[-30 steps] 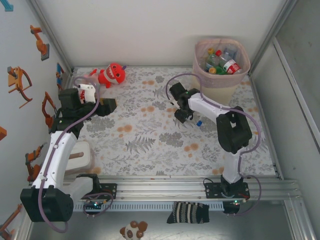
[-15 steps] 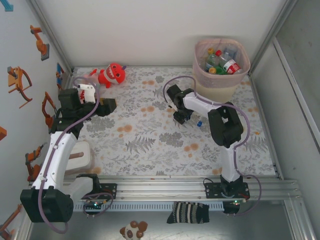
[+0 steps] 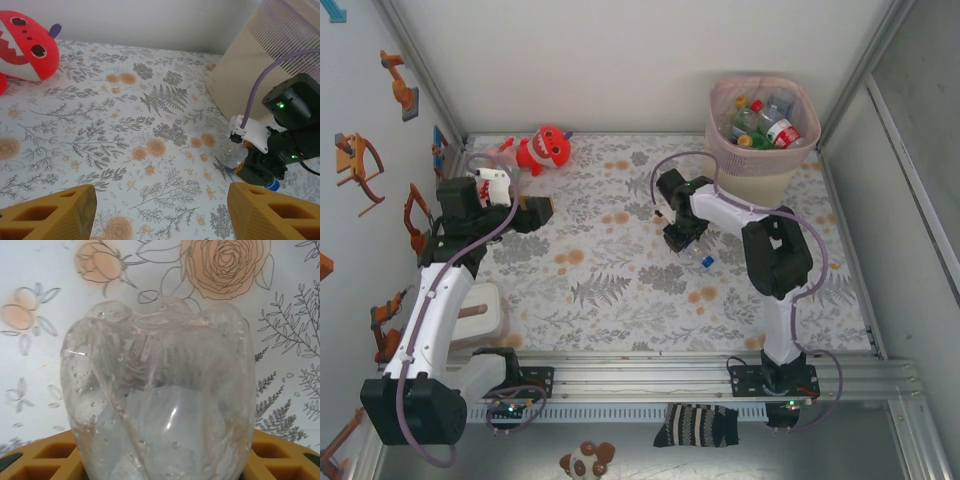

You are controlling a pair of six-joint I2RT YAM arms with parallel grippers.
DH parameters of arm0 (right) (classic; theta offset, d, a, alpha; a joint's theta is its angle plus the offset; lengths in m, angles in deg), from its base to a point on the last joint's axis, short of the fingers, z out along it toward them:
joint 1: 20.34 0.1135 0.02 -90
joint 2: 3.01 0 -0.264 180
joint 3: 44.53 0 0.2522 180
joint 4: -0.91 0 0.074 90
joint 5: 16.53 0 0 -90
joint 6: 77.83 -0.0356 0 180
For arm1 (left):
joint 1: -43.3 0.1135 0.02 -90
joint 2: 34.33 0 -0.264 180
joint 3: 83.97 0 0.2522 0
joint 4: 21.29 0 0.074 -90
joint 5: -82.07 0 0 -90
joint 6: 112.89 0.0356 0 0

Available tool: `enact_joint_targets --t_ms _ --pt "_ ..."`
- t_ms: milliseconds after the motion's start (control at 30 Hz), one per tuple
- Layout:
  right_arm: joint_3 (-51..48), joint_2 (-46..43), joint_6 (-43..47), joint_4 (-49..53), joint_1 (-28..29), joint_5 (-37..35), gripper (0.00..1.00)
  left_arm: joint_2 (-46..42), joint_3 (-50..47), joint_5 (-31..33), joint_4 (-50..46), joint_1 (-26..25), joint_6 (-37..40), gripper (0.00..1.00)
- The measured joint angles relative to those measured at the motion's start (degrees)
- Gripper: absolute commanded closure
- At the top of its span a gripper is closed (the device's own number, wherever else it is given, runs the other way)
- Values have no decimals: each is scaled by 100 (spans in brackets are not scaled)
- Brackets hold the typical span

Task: Put the plastic bottles in the bin

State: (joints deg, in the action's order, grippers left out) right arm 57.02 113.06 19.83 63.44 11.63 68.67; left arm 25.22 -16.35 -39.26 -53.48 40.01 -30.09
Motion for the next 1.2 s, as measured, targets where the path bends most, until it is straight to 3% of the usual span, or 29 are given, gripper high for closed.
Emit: enact_joint_targets --t_ms 300,600,867,1200 --pt "273 -1117 -345 310 -48 717 49 0 0 0 0 0 0 31" --pt "2022 -1663 -671 796 -503 1541 49 0 0 0 0 0 0 31" --pt "3501 -1858 -1174 850 -1432 2297 50 0 0 0 0 0 0 31" --pt "4004 -1672 -2046 -157 -2693 2712 51 0 0 2 0 0 0 31"
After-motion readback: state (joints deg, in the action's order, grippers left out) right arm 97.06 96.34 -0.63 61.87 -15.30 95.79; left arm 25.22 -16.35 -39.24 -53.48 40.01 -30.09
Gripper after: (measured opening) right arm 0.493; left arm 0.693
